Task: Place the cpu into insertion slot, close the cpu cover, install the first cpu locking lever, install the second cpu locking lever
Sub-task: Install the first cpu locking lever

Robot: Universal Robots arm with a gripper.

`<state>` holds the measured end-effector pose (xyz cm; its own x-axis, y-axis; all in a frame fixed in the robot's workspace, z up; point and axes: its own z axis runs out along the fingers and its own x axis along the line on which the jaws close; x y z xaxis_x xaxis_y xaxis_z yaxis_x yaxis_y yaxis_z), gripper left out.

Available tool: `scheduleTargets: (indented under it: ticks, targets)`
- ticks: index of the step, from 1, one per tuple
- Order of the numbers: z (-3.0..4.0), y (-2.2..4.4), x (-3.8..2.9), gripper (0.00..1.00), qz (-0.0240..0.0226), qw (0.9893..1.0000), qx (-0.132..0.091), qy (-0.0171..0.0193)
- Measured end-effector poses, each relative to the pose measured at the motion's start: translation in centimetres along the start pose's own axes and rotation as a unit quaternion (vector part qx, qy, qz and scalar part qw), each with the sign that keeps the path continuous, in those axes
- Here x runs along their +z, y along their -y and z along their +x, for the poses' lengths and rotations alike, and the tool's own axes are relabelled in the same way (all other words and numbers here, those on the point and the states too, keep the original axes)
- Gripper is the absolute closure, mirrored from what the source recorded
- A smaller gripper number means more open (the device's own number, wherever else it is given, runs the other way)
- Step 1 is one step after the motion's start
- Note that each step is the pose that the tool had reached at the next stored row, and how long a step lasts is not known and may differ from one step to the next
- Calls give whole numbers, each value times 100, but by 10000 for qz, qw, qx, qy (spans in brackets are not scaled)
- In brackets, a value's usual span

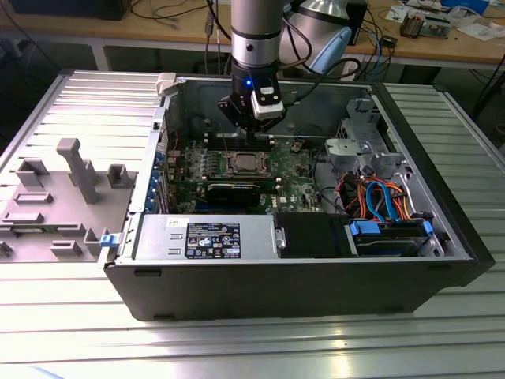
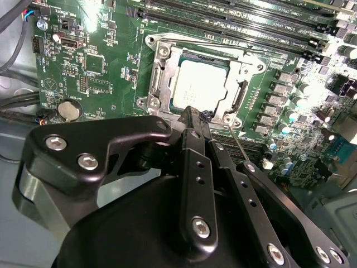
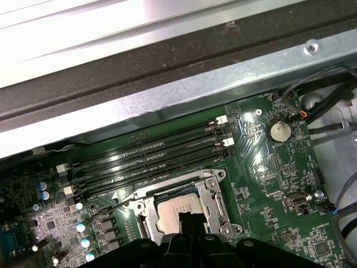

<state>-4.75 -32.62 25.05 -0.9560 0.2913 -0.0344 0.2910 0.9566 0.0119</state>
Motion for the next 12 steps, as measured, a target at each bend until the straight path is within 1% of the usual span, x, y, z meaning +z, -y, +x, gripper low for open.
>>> scheduleTargets:
  ticks: [6,9,11,12]
  targets:
    - [0,0,0,89,-1,10000,-22,0]
    - [0,0,0,89,-11,9996,-280,-4]
    - [0,0,0,89,-17,9989,-469,-6]
    - [0,0,0,89,-21,9984,-570,-7]
